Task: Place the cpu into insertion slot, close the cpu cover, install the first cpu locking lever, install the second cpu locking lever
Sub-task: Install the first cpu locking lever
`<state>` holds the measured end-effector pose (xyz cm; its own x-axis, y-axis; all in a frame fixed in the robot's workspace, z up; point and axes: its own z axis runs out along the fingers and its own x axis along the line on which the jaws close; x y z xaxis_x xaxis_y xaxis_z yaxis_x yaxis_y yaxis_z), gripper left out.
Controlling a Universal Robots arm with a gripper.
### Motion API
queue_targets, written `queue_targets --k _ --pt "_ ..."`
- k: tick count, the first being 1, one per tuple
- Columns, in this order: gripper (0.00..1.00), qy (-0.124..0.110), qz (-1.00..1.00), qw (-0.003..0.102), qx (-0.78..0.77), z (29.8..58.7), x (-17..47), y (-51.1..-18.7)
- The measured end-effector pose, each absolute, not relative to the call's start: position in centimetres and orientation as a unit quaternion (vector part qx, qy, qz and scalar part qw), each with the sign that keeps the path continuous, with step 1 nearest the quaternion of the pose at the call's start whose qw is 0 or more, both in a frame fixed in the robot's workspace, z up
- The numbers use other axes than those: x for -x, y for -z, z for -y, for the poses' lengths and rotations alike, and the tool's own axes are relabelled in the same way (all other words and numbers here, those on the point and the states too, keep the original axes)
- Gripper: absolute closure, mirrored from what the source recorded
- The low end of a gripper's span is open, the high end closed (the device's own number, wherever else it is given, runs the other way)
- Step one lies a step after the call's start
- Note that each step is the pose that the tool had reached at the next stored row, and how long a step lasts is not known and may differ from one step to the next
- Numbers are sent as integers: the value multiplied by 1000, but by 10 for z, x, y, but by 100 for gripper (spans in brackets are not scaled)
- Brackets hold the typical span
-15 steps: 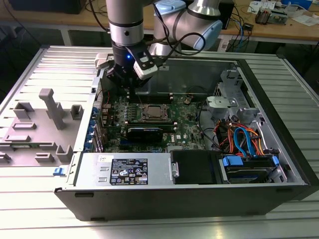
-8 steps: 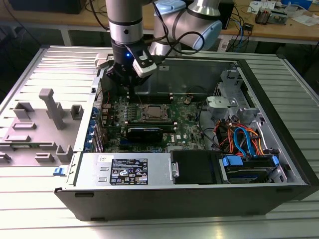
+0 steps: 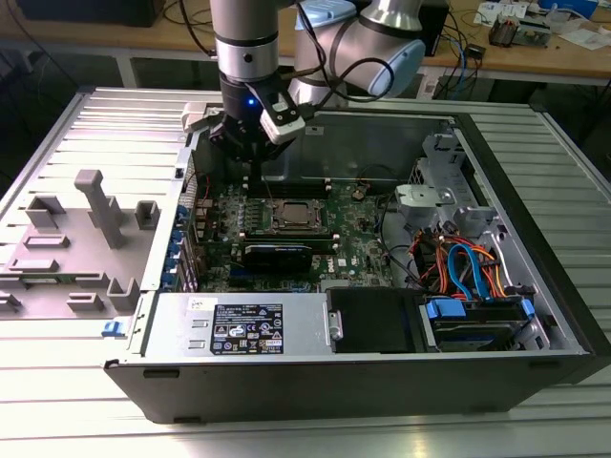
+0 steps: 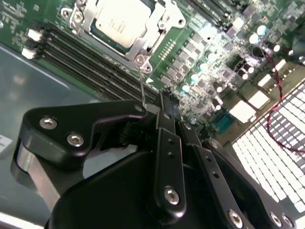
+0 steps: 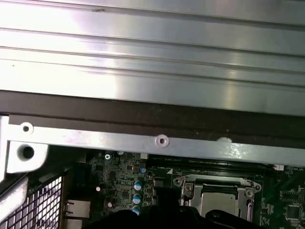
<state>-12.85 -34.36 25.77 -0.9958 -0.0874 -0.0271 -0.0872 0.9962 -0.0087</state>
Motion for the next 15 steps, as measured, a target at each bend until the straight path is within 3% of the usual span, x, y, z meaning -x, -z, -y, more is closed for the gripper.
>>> queue_targets --k 15 --pt "89 4 -999 14 44 343 110 -257"
